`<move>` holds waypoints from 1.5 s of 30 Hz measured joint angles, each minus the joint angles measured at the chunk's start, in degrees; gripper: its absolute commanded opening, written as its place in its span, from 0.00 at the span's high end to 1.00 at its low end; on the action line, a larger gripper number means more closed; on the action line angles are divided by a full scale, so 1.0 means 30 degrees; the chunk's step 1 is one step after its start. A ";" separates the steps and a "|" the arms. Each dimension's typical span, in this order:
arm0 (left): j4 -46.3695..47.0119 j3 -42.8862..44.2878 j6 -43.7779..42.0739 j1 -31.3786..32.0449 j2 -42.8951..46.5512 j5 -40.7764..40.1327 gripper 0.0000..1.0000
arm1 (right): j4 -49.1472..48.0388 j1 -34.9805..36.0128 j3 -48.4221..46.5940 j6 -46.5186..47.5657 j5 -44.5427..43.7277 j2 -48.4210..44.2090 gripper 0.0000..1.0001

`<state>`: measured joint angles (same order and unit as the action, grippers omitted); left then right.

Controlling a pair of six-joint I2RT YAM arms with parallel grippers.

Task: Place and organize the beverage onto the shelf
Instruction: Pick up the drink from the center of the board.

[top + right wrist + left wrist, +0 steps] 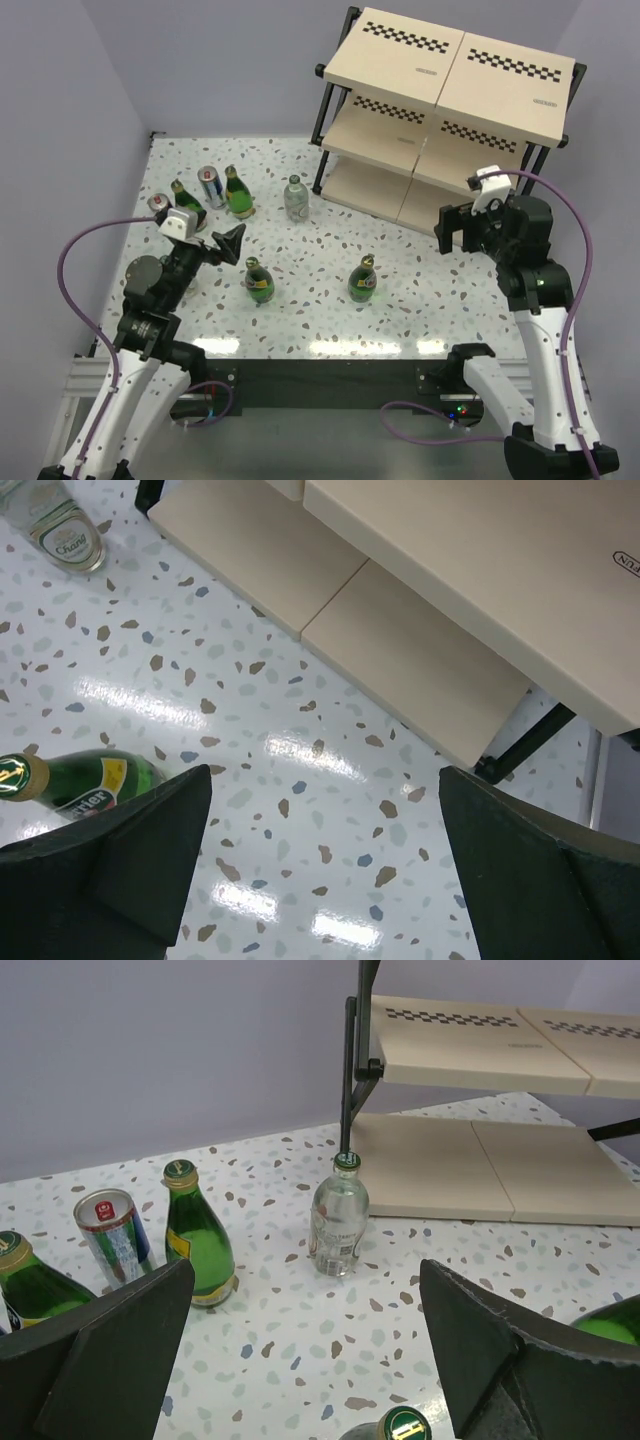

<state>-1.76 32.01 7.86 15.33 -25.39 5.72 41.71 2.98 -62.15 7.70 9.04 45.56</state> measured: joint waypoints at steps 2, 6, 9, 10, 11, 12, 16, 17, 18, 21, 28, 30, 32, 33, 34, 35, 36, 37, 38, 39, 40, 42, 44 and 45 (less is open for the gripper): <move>0.0000 0.0000 0.0000 0.0000 -0.0138 0.0131 0.00 | 0.0044 0.0000 0.0000 0.0146 0.0095 -0.0073 0.01; 0.0000 0.0000 -0.0007 0.0000 -0.0401 0.0481 0.00 | 0.0590 0.0000 -0.0029 0.1581 0.1887 -0.0066 0.01; 0.0109 0.0000 -0.0015 0.0000 -0.0532 0.0867 0.00 | 0.2222 -0.0007 -0.0495 0.4663 0.5938 0.0255 0.01; 0.0182 0.0000 -0.0007 0.0000 -0.0583 0.1020 0.00 | 0.2827 0.0000 -0.0678 0.5748 0.7402 0.0393 0.01; 0.0219 0.0000 -0.0015 0.0000 -0.0627 0.1173 0.00 | 0.3300 0.0044 -0.0809 0.6688 0.8801 0.0495 0.01; 0.0255 0.0000 -0.0015 0.0000 -0.0670 0.1333 0.00 | 0.3803 0.0087 -0.0933 0.7555 0.9967 0.0605 0.01; 0.0313 0.0000 -0.0007 0.0000 -0.0838 0.1909 0.00 | 0.5574 0.0277 -0.1377 1.0710 1.3522 0.1443 0.01; 0.0335 0.0000 -0.0007 0.0000 -0.0882 0.2047 0.00 | 0.5996 0.0350 -0.1508 1.1351 1.4156 0.1727 0.01; 0.0379 0.0000 -0.0007 0.0000 -0.0940 0.2164 0.00 | 0.6492 0.0495 -0.1683 1.2160 1.4834 0.2135 0.01; 0.0444 0.0000 -0.0015 0.0000 -0.1115 0.2463 0.00 | 0.7337 0.1348 -0.2004 1.3952 1.5963 0.3410 0.01; 0.0510 0.0000 -0.0015 0.0000 -0.1421 0.2973 0.00 | 0.6513 0.4845 -0.2004 1.4659 1.5161 0.5697 0.01; 0.0546 0.0000 -0.0029 0.0000 -0.1428 0.3067 0.00 | 0.6186 0.5326 -0.2004 1.4651 1.4819 0.6251 0.02; 0.0576 0.0000 -0.0044 0.0000 -0.1421 0.3118 0.00 | 0.5566 0.5552 -0.2004 1.4593 1.4462 0.6900 0.02; 0.0583 0.0000 -0.0051 0.0000 -0.1421 0.3140 0.00 | 0.5217 0.5661 -0.2004 1.4579 1.4265 0.7191 0.03; 0.0583 0.0000 -0.0051 0.0000 -0.1428 0.3169 0.00 | 0.4889 0.5719 -0.2004 1.4528 1.4134 0.7497 0.05; 0.0583 0.0000 -0.0058 0.0000 -0.1421 0.3191 0.00 | 0.4583 0.5778 -0.2004 1.4513 1.3996 0.7796 0.07; 0.0590 0.0000 -0.0073 -0.0007 -0.1421 0.3206 0.00 | 0.4320 0.5858 -0.2011 1.4447 1.3806 0.8094 0.08; 0.0590 0.0000 -0.0080 -0.0007 -0.1421 0.3220 0.00 | 0.4116 0.5894 -0.2011 1.4375 1.3719 0.8349 0.10; 0.0597 0.0000 -0.0138 -0.0007 -0.1421 0.3242 0.00 | 0.3912 0.5952 -0.2018 1.4309 1.3639 0.8663 0.11; 0.0605 0.0000 -0.0168 -0.0007 -0.1413 0.3264 0.00 | 0.3701 0.6011 -0.2018 1.4287 1.3515 0.9012 0.11; 0.0627 0.0000 -0.0189 -0.0015 -0.1406 0.3322 0.00 | 0.3541 0.6062 -0.2018 1.4251 1.3347 0.9304 0.13; 0.0699 0.0000 -0.0204 -0.0022 -0.1413 0.3395 0.00 | 0.3228 0.6229 -0.1982 1.4229 1.3034 0.9712 0.14; 0.0707 0.0000 -0.0240 -0.0022 -0.1413 0.3475 0.00 | 0.2863 0.6579 -0.1843 1.4222 1.2706 0.9792 0.18; 0.0707 0.0000 -0.0313 -0.0022 -0.1413 0.3519 0.00 | 0.2652 0.6776 -0.1705 1.4229 1.2597 0.9792 0.18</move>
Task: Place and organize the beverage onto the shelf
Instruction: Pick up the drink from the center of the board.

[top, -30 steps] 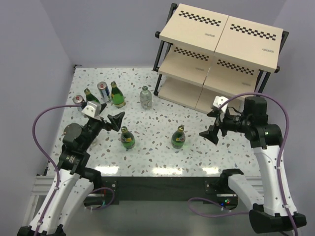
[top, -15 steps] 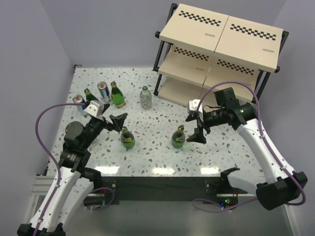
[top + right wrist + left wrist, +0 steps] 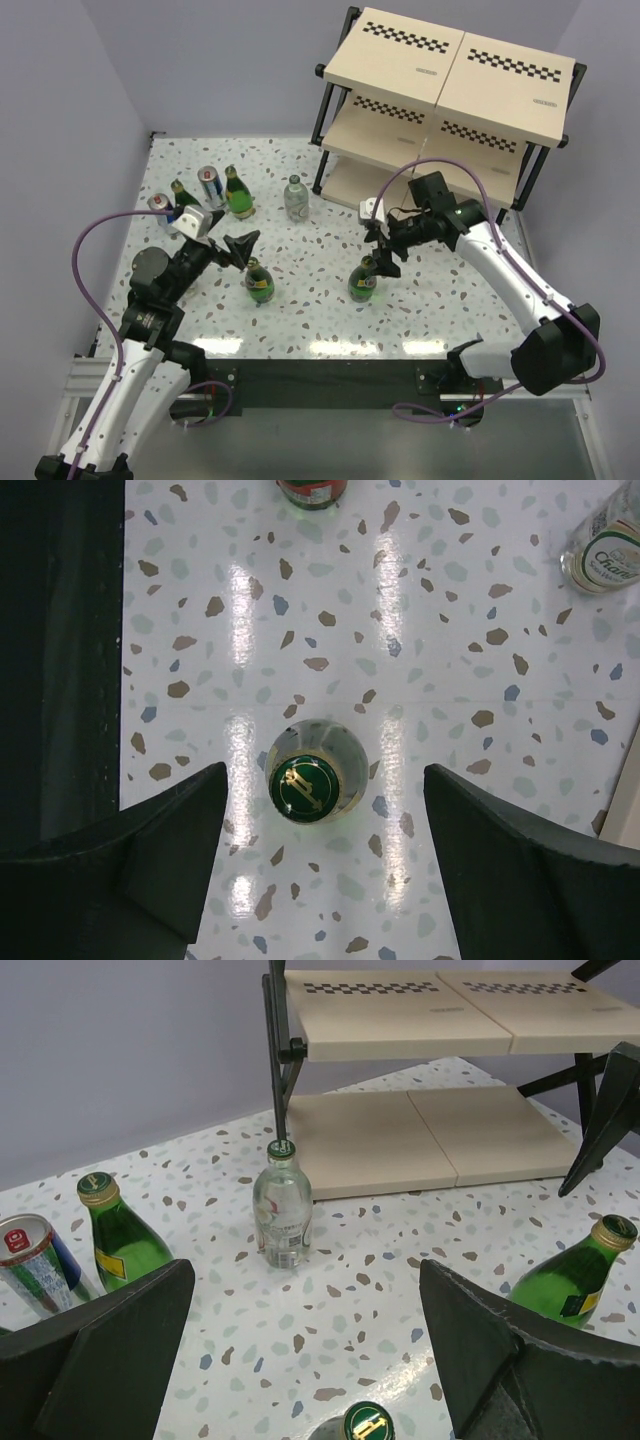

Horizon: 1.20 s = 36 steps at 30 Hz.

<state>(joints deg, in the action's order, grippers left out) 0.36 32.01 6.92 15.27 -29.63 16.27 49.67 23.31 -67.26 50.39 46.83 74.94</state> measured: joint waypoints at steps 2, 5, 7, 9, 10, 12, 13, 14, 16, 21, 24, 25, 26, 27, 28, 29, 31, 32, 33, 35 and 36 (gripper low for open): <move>0.0007 0.0000 -0.0022 0.0000 0.0000 0.0058 0.00 | -0.0335 0.0364 0.0255 -0.0007 -0.0321 0.0000 0.24; 0.0015 0.0000 -0.0036 0.0000 0.0000 0.0138 0.00 | -0.0568 0.0743 0.0532 0.0022 -0.0605 0.0044 0.32; 0.0022 0.0000 -0.0036 0.0000 0.0000 0.0219 0.00 | -0.0663 0.0925 0.0583 0.0015 -0.0845 0.0168 0.39; 0.0044 0.0000 -0.0036 0.0000 0.0000 0.0321 0.00 | -0.0780 0.1078 0.0583 0.0044 -0.1013 0.0423 0.43; 0.0058 -0.0007 -0.0036 0.0000 0.0000 0.0372 0.00 | -0.0809 0.1122 0.0583 0.0036 -0.1144 0.0546 0.48; 0.0095 -0.0007 -0.0036 0.0000 0.0000 0.0481 0.00 | -0.0823 0.1217 0.0583 0.0051 -0.1297 0.0758 0.51; 0.0117 -0.0007 -0.0036 -0.0007 0.0000 0.0532 0.00 | -0.0816 0.1231 0.0583 0.0036 -0.1297 0.0794 0.53; 0.0138 -0.0007 -0.0036 -0.0007 0.0000 0.0590 0.00 | -0.0794 0.1260 0.0583 0.0044 -0.1311 0.0809 0.54; 0.0146 -0.0007 -0.0029 -0.0015 0.0000 0.0707 0.00 | -0.0750 0.1348 0.0583 0.0073 -0.1304 0.0809 0.61; 0.0270 -0.0015 -0.0022 -0.0015 -0.0007 0.1188 0.00 | -0.0648 0.1443 0.0612 0.0051 -0.1290 0.0765 1.00; 0.0554 -0.0015 -0.0015 -0.0044 -0.0117 0.1741 0.00 | -0.0780 0.1443 0.0801 0.0007 -0.1282 0.0546 1.00; 0.0648 -0.0015 -0.0015 -0.0044 -0.0197 0.1931 0.00 | -0.0816 0.1443 0.0903 0.0000 -0.1282 0.0437 1.00; 0.0714 -0.0015 -0.0015 -0.0044 -0.0291 0.2091 0.00 | -0.0816 0.1443 0.0969 0.0007 -0.1297 0.0328 1.00; 0.0721 -0.0015 -0.0015 -0.0051 -0.0386 0.2222 0.00 | -0.0772 0.1443 0.0998 0.0000 -0.1348 0.0248 1.00; 0.0721 -0.0015 -0.0007 -0.0051 -0.0481 0.2361 0.00 | -0.0692 0.1443 0.0998 -0.0007 -0.1370 0.0226 1.00; 0.0721 -0.0015 -0.0007 -0.0051 -0.0561 0.2499 0.00 | -0.0627 0.1443 0.0998 -0.0022 -0.1370 0.0226 1.00; 0.0721 -0.0015 -0.0007 -0.0051 -0.0678 0.2703 0.00 | -0.0554 0.1443 0.0998 -0.0058 -0.1413 0.0204 1.00; 0.0729 -0.0015 -0.0007 -0.0051 -0.0707 0.2776 0.00 | -0.0539 0.1443 0.0998 -0.0073 -0.1428 0.0189 1.00; 0.0736 -0.0015 -0.0007 -0.0051 -0.0736 0.2885 0.00 | -0.0503 0.1443 0.0998 -0.0087 -0.1450 0.0168 1.00; 0.0750 -0.0015 0.0000 -0.0051 -0.0765 0.3045 0.00 | -0.0393 0.1443 0.0998 -0.0146 -0.1523 0.0102 1.00; 0.0765 -0.0015 0.0000 -0.0051 -0.0787 0.3096 0.00 | -0.0350 0.1443 0.0991 -0.0168 -0.1596 0.0073 1.00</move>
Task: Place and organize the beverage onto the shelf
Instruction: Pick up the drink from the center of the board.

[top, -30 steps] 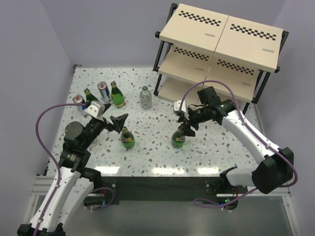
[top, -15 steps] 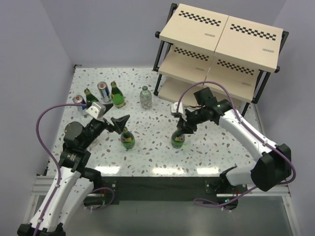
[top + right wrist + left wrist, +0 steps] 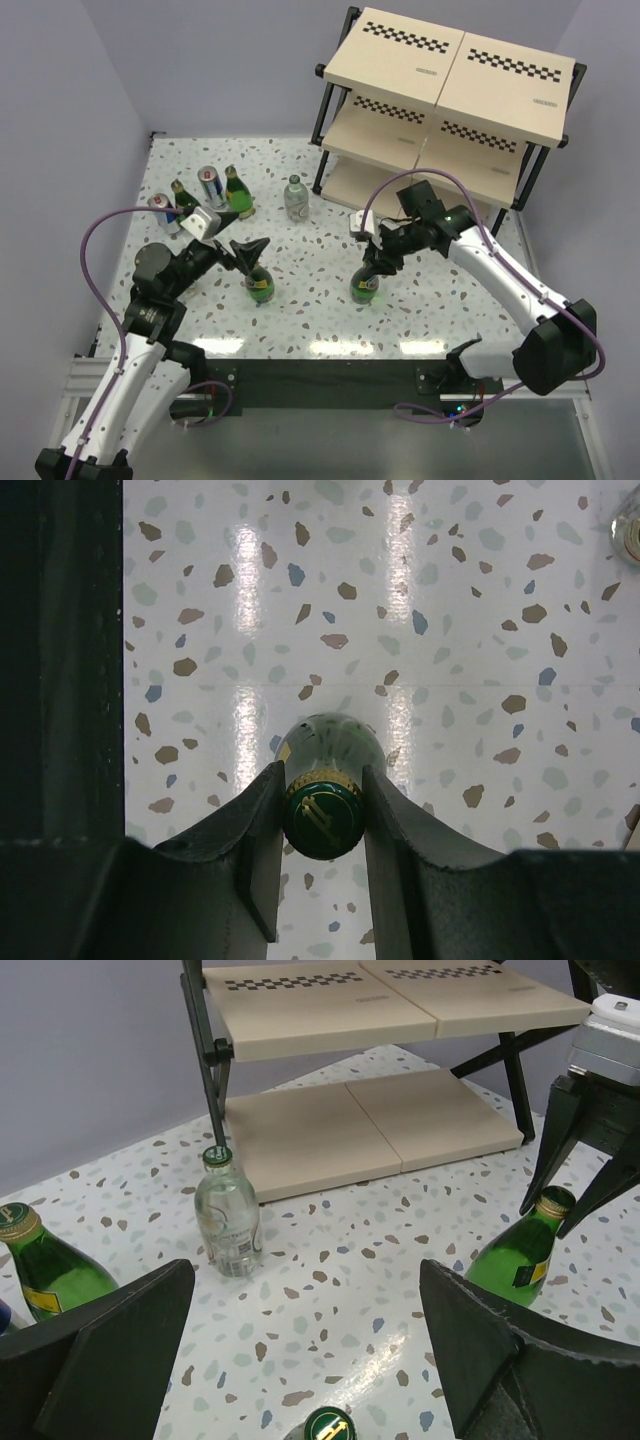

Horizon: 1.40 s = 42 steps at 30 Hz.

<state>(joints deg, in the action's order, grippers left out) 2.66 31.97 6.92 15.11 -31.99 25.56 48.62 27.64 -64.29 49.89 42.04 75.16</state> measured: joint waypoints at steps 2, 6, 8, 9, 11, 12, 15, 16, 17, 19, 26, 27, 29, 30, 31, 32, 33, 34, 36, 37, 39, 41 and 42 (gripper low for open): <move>0.0073 0.0000 0.0022 0.0000 -0.0036 0.0117 0.00 | 0.0073 0.0000 0.0000 -0.0117 -0.0175 -0.0087 1.00; 0.0233 0.0000 0.0182 0.0000 -0.0175 0.0379 0.00 | 0.0291 0.0000 0.0000 -0.0357 -0.0335 -0.0226 1.00; 0.0291 0.0000 0.0306 0.0000 -0.0233 0.0459 0.00 | 0.0379 0.0000 0.0000 -0.0495 -0.0386 -0.0299 1.00; 0.0313 0.0000 0.0342 0.0000 -0.0270 0.0503 0.00 | 0.0415 0.0000 0.0000 -0.0590 -0.0444 -0.0335 1.00; 0.0372 0.0000 0.0357 0.0000 -0.0313 0.0612 0.00 | 0.0437 -0.0015 0.0000 -0.0780 -0.0576 -0.0437 1.00; 0.0393 -0.0007 0.0379 0.0000 -0.0328 0.0692 0.00 | 0.0444 -0.0022 0.0007 -0.0838 -0.0627 -0.0466 1.00; 0.1064 -0.0328 0.0678 0.0000 -0.0350 0.1137 0.00 | 0.0444 -0.0117 0.0007 -0.1005 -0.0692 -0.0510 1.00; 0.1180 -0.0408 0.0736 0.0000 -0.0357 0.1231 0.00 | 0.0444 -0.0160 0.0007 -0.1107 -0.0692 -0.0532 1.00; 0.1479 -0.0576 0.0925 0.0000 -0.0423 0.1464 0.00 | 0.0437 -0.0226 0.0007 -0.1231 -0.0692 -0.0568 1.00; 0.1945 -0.0765 0.1275 0.0000 -0.0685 0.1858 0.00 | 0.0401 -0.0284 0.0007 -0.1508 -0.0699 -0.0634 1.00; 0.3373 -0.0903 0.2193 0.0211 -0.1880 0.2419 0.00 | 0.0313 -0.0357 0.0000 -0.2477 -0.1013 -0.0721 1.00; 0.3606 -0.0903 0.2310 0.0379 -0.2076 0.2426 0.00 | 0.0328 -0.0357 0.0000 -0.2601 -0.1129 -0.0721 1.00; 0.3978 -0.0889 0.2419 0.0750 -0.2521 0.2433 0.00 | 0.0364 -0.0357 -0.0036 -0.2812 -0.1333 -0.0721 1.00; 0.4153 -0.0860 0.2441 0.0940 -0.2769 0.2433 0.00 | 0.0401 -0.0357 -0.0102 -0.2943 -0.1421 -0.0721 1.00; 0.4277 -0.0816 0.2455 0.1071 -0.3016 0.2433 0.00 | 0.0423 -0.0364 -0.0182 -0.3096 -0.1552 -0.0721 1.00; 0.4342 -0.0721 0.2470 0.1282 -0.3337 0.2419 0.00 | 0.0437 -0.0364 -0.0277 -0.3242 -0.1698 -0.0721 1.00; 0.4393 -0.0597 0.2463 0.1472 -0.3650 0.2404 0.00 | 0.0444 -0.0379 -0.0386 -0.3351 -0.1792 -0.0721 1.00; 0.4401 -0.0474 0.2448 0.1683 -0.3912 0.2397 0.00 | 0.0444 -0.0408 -0.0495 -0.3483 -0.1880 -0.0721 1.00; 0.4452 -0.0240 0.2412 0.2178 -0.4320 0.2317 0.00 | 0.0452 -0.0495 -0.0714 -0.3730 -0.2062 -0.0721 1.00; 0.4510 -0.0124 0.2353 0.2441 -0.4488 0.2244 0.00 | 0.0444 -0.0561 -0.0823 -0.3876 -0.2193 -0.0721 1.00; 0.4561 0.0066 0.2317 0.3009 -0.4728 0.2018 0.00 | 0.0423 -0.0692 -0.1027 -0.4153 -0.2368 -0.0721 1.00; 0.4670 0.0189 0.2273 0.3534 -0.4911 0.1756 0.00 | 0.0415 -0.0874 -0.1217 -0.4524 -0.2484 -0.0721 1.00; 0.4699 0.0240 0.2251 0.3832 -0.4991 0.1610 0.00 | 0.0430 -0.0984 -0.1362 -0.4714 -0.2550 -0.0721 1.00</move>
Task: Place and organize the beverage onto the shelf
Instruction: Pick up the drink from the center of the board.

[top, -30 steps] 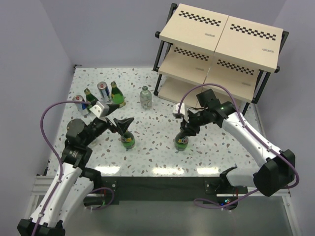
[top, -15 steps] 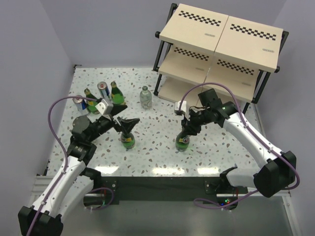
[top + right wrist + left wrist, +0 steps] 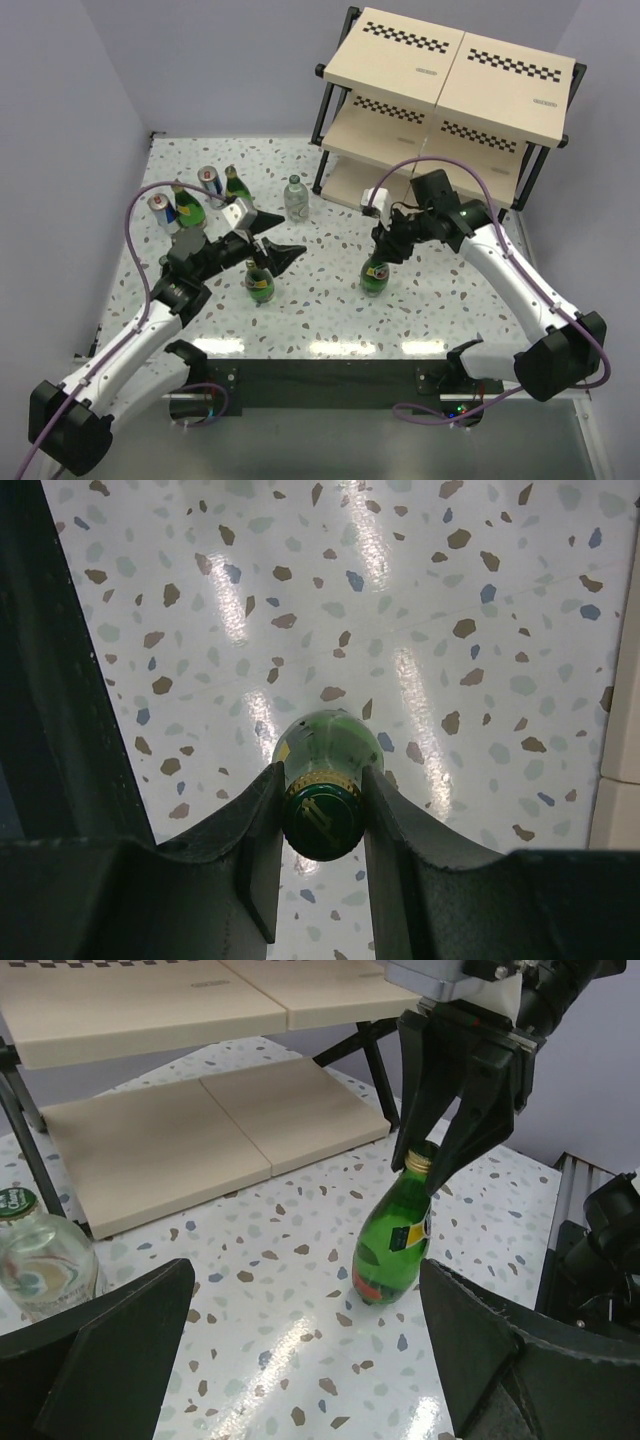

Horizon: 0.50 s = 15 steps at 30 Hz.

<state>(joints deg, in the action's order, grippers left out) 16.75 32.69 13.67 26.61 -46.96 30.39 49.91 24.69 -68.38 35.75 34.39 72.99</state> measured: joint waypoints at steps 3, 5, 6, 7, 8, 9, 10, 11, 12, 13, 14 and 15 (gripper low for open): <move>0.0182 0.0044 -0.0270 0.0823 -0.0277 -0.0568 0.00 | 0.0000 -0.0379 -0.0466 -0.0590 -0.0087 0.0000 1.00; 0.0299 0.0211 -0.0437 0.1501 -0.0641 -0.1013 0.00 | -0.0007 -0.0648 -0.0750 -0.0933 -0.0109 0.0000 1.00; 0.0408 0.0321 -0.0488 0.1858 -0.0867 -0.1224 0.00 | -0.0022 -0.0772 -0.0860 -0.1107 -0.0109 0.0000 1.00; 0.0525 0.0408 -0.0510 0.2164 -0.1049 -0.1370 0.01 | -0.0066 -0.0874 -0.0925 -0.1290 -0.0124 0.0000 1.00; 0.0627 0.0546 -0.0612 0.2586 -0.1304 -0.1625 0.01 | -0.0124 -0.0969 -0.0947 -0.1443 -0.0138 0.0000 1.00; 0.0809 0.0721 -0.0772 0.3031 -0.1610 -0.1894 0.01 | -0.0160 -0.1027 -0.0954 -0.1574 -0.0146 0.0000 1.00; 0.0918 0.0845 -0.0801 0.3395 -0.1843 -0.2135 0.01 | -0.0211 -0.1107 -0.0954 -0.1734 -0.0146 0.0000 1.00; 0.1107 0.0998 -0.0925 0.3891 -0.2171 -0.2433 0.00 | -0.0226 -0.1173 -0.0954 -0.1887 -0.0146 0.0000 1.00; 0.1282 0.1166 -0.1027 0.4328 -0.2514 -0.2725 0.00 | -0.0219 -0.1282 -0.0962 -0.2047 -0.0146 0.0000 1.00; 0.1537 0.1290 -0.1224 0.4954 -0.2951 -0.3118 0.00 | -0.0211 -0.1355 -0.0976 -0.2208 -0.0146 0.0000 1.00; 0.1814 0.1421 -0.1428 0.5537 -0.3373 -0.3519 0.00 | -0.0204 -0.1421 -0.0991 -0.2368 -0.0146 0.0000 1.00; 0.2113 0.1537 -0.1647 0.6105 -0.3861 -0.3898 0.00 | -0.0204 -0.1501 -0.1020 -0.2514 -0.0146 0.0000 1.00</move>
<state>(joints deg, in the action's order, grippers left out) 23.09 37.30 8.73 44.93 -58.54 18.70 49.30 20.18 -71.44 28.21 33.95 72.99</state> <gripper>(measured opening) 0.997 0.354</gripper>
